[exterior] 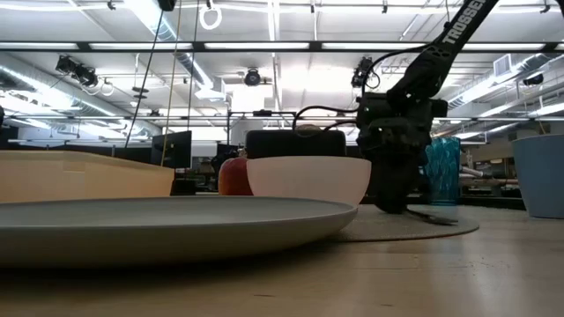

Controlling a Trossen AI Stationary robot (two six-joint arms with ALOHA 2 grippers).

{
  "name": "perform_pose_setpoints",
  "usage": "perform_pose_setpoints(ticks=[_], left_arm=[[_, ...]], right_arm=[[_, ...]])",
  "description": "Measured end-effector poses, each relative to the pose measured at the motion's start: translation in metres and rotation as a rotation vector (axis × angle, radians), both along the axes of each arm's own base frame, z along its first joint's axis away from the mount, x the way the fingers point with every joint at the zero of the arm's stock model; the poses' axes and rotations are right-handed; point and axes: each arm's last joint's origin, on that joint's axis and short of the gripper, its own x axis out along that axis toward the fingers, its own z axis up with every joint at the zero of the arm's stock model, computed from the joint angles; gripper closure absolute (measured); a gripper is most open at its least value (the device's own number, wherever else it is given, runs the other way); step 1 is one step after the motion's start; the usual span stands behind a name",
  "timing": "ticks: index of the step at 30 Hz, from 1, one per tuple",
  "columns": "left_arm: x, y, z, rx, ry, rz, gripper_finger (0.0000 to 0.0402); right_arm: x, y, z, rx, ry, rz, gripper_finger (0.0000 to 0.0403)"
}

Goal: Arrange a breakfast setting
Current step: Put the black spoon to the right of the orange bowl on the gray table mat, then put the toasted bread from the toaster on the blue plate

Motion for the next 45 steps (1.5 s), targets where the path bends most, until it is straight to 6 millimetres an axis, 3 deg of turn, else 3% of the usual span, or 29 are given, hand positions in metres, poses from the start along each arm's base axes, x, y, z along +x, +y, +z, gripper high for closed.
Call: perform_pose_setpoints(ticks=[6, 16, 22, 29, 33, 37, 45], left_arm=[[0.000, 0.000, 0.000, 0.009, -0.002, 0.011, 0.0267], [0.000, 0.000, 0.000, 0.008, -0.002, 0.013, 0.0267], [0.000, 0.003, 0.000, 0.003, -0.001, 0.070, 0.0267], [0.001, 0.011, 0.000, 0.003, 0.003, 0.120, 0.0267], [0.000, 0.015, 0.000, 0.032, 0.005, 0.146, 0.0267], [0.001, 0.019, -0.001, 0.044, 0.013, 0.169, 0.0267], [0.002, 0.016, -0.005, 0.046, 0.048, 0.151, 0.0267]], right_arm=[[-0.002, -0.001, 0.010, -0.077, -0.003, -0.019, 0.0297], [-0.010, 0.003, 0.049, -0.155, -0.125, -0.041, 0.0290], [-0.013, 0.010, 0.102, -0.291, -0.213, -0.070, 0.0290], [-0.003, 0.019, 0.180, -0.670, -0.326, -0.083, 0.0290], [0.004, 0.011, 0.205, -0.836, -0.333, -0.095, 0.0290], [0.020, -0.002, 0.205, -0.925, -0.364, -0.015, 0.0279], [0.063, -0.039, 0.161, -1.003, -0.392, 0.115, 0.0218]])
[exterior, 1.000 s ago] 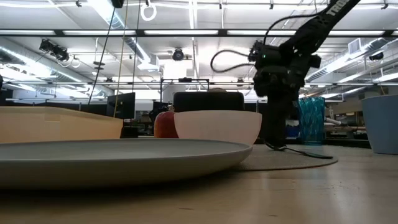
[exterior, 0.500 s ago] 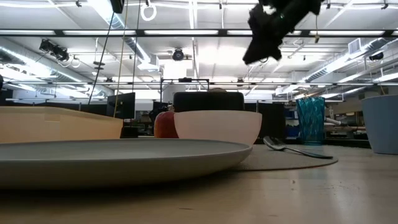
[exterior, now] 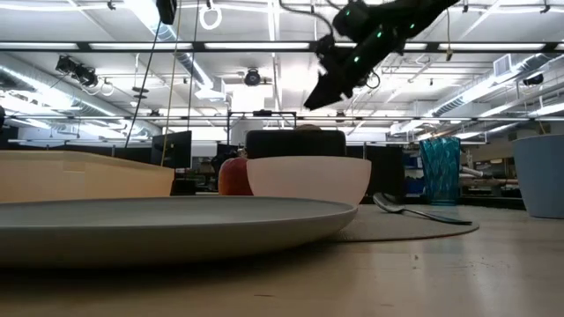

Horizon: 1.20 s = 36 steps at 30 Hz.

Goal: Arrange a breakfast setting
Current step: Put the toasted bread from the toaster on the blue plate

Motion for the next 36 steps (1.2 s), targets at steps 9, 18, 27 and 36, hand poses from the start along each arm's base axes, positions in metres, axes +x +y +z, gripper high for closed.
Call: perform_pose_setpoints(ticks=[9, 18, 27, 36], left_arm=[[0.000, -0.006, -0.003, 0.000, 0.032, -0.035, 0.0267], [0.000, 0.000, -0.003, -0.001, 0.031, 0.005, 0.0267], [0.000, 0.001, -0.003, -0.007, 0.030, 0.008, 0.0267], [0.000, 0.001, -0.003, 0.007, 0.037, 0.009, 0.0267]], right_arm=[[0.007, -0.032, -0.028, -0.004, 0.018, -0.015, 0.0204], [0.006, -0.043, -0.041, 0.059, 0.009, 0.066, 0.0219], [0.007, -0.043, -0.042, 0.043, 0.015, 0.091, 0.0274], [0.005, -0.042, -0.038, 0.034, 0.007, 0.086, 0.0333]])
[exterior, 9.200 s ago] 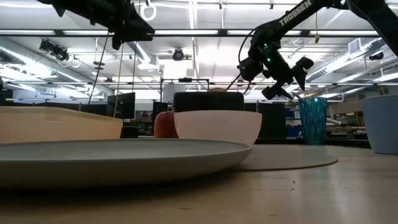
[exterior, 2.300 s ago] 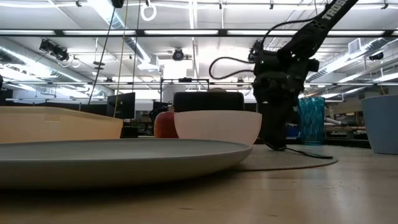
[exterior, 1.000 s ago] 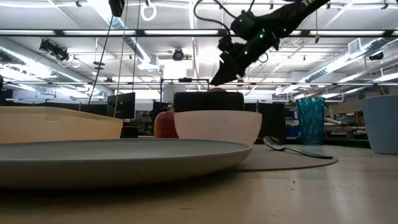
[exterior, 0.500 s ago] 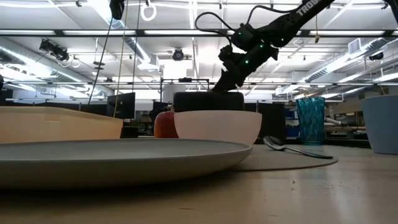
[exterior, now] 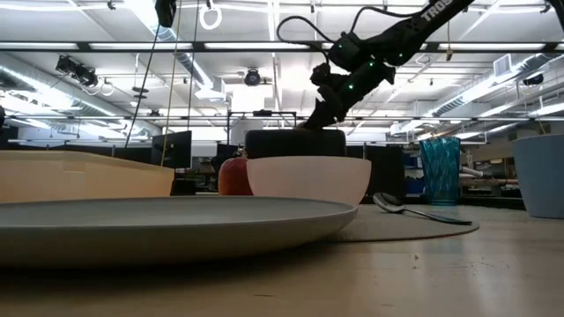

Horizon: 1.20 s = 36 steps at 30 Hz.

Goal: Arrange a breakfast setting
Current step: Put the toasted bread from the toaster on the blue plate

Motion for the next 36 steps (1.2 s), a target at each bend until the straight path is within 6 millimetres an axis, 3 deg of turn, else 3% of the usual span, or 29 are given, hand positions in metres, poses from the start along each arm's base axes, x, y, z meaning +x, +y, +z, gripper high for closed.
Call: perform_pose_setpoints(ticks=[6, 10, 14, 20, 28, 32, 36], left_arm=[[0.000, 0.000, -0.001, 0.026, 0.011, 0.000, 0.0267], [0.000, 0.000, -0.001, 0.028, 0.011, 0.001, 0.0267], [0.000, 0.000, -0.001, 0.054, 0.017, 0.002, 0.0267], [0.000, 0.000, -0.001, 0.090, 0.023, 0.002, 0.0267], [-0.011, -0.014, 0.023, 0.046, -0.210, -0.153, 0.0267], [-0.021, -0.023, 0.035, 0.053, -0.326, -0.210, 0.0267], [-0.028, -0.030, 0.042, 0.038, -0.401, -0.259, 0.0267]], right_arm=[[-0.008, 0.011, 0.027, -0.069, -0.048, -0.030, 0.0339], [-0.017, 0.025, 0.056, -0.123, -0.113, -0.052, 0.0339], [-0.027, 0.049, 0.086, -0.137, -0.210, -0.062, 0.0339], [-0.029, 0.100, 0.114, 0.042, -0.358, -0.020, 0.0342], [-0.006, 0.189, 0.112, 0.308, -0.377, 0.119, 0.0343], [0.008, 0.233, 0.097, 0.354, -0.319, 0.159, 0.0343], [0.024, 0.265, 0.079, 0.435, -0.299, 0.186, 0.0343]])
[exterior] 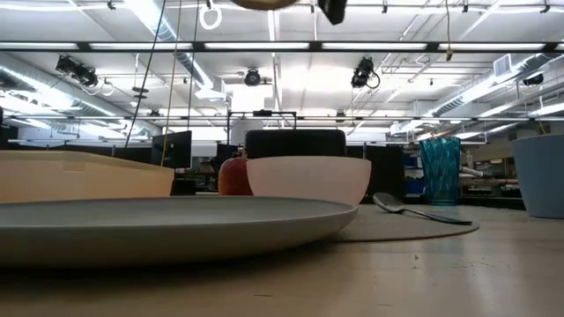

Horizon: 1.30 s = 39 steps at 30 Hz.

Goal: Arrange a breakfast setting
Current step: Put the toasted bread from the toaster on the blue plate

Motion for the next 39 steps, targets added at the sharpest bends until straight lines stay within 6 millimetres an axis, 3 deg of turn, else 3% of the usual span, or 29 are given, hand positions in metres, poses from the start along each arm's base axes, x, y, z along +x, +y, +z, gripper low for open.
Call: perform_pose_setpoints(ticks=[6, 16, 22, 29, 36, 39], left_arm=[[-0.003, -0.012, 0.004, -0.014, -0.050, -0.080, 0.0267], [0.006, -0.035, -0.003, -0.040, 0.004, -0.209, 0.0267], [0.012, -0.043, -0.008, -0.027, 0.035, -0.232, 0.0267], [0.017, -0.042, -0.011, -0.007, 0.047, -0.202, 0.0267], [-0.001, -0.039, -0.001, 0.031, -0.026, -0.183, 0.0267], [-0.005, -0.036, 0.002, 0.043, -0.041, -0.135, 0.0267]], right_arm=[[0.024, 0.031, -0.031, 0.078, 0.032, 0.055, 0.0343], [0.058, 0.061, -0.098, 0.294, 0.179, 0.192, 0.0343], [0.072, 0.058, -0.133, 0.292, 0.228, 0.164, 0.0343], [0.093, 0.048, -0.167, 0.321, 0.166, 0.130, 0.0343], [0.104, 0.041, -0.202, 0.419, 0.175, 0.047, 0.0343], [0.103, 0.040, -0.206, 0.424, 0.197, 0.003, 0.0339]])
